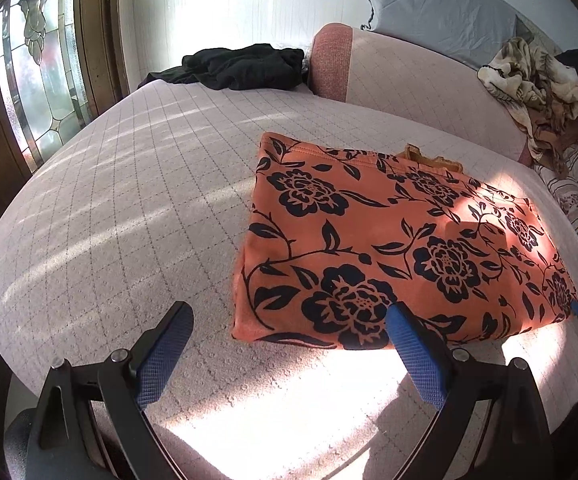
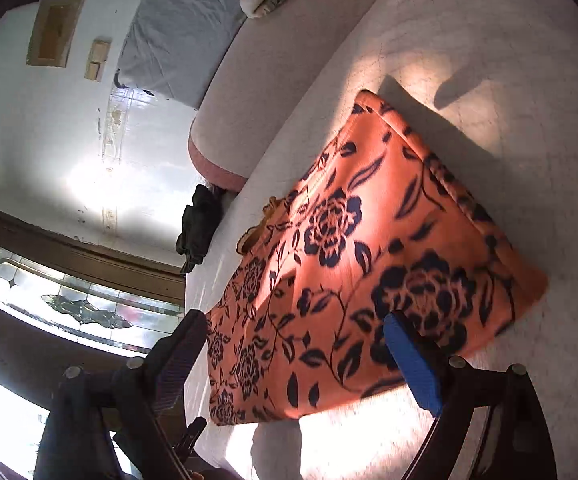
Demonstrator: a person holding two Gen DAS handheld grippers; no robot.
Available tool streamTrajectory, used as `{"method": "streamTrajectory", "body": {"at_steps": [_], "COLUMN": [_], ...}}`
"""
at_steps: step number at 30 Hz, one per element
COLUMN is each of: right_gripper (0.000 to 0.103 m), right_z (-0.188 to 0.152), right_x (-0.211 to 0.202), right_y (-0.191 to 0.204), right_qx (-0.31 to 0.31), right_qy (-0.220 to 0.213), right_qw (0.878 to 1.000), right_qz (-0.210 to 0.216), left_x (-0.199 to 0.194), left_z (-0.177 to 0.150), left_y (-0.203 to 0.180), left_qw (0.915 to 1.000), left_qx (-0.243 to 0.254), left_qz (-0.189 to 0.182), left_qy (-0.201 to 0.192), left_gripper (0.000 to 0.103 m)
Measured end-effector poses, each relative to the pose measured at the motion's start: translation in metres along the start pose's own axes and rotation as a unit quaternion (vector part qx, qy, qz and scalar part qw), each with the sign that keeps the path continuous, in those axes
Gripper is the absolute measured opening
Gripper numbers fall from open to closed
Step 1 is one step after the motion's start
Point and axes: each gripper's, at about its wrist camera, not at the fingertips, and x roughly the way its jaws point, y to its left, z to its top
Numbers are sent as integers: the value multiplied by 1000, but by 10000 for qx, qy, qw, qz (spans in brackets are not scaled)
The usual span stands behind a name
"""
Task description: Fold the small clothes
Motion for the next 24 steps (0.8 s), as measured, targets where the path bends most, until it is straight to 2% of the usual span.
{"method": "streamTrajectory", "body": {"at_steps": [3, 5, 9, 15, 19, 24], "right_gripper": [92, 93, 93, 93, 93, 93], "right_z": [-34, -41, -30, -5, 4, 12], "right_x": [-14, -18, -28, -25, -20, -13], "right_y": [-27, -43, -49, -55, -54, -44], "right_qx": [544, 901, 867, 1193, 1314, 1324], "right_qy": [-170, -187, -480, -697, -759, -682], "right_qw": [9984, 9958, 9949, 9900, 9876, 9868], "right_qz": [9, 3, -163, -290, -393, -642], "left_x": [-10, -15, -23, -26, -18, 4], "left_z": [-4, -5, -6, -4, -1, 20], "left_y": [5, 4, 3, -2, -12, -33], "left_qw": [9999, 9999, 9998, 9997, 9998, 9995], "left_qx": [-85, -44, 49, 21, 121, 267], "left_qz": [-30, -30, -30, -68, -73, -20], "left_qy": [-78, -111, -186, -215, -142, -177], "left_gripper": [97, 97, 97, 97, 97, 97]}}
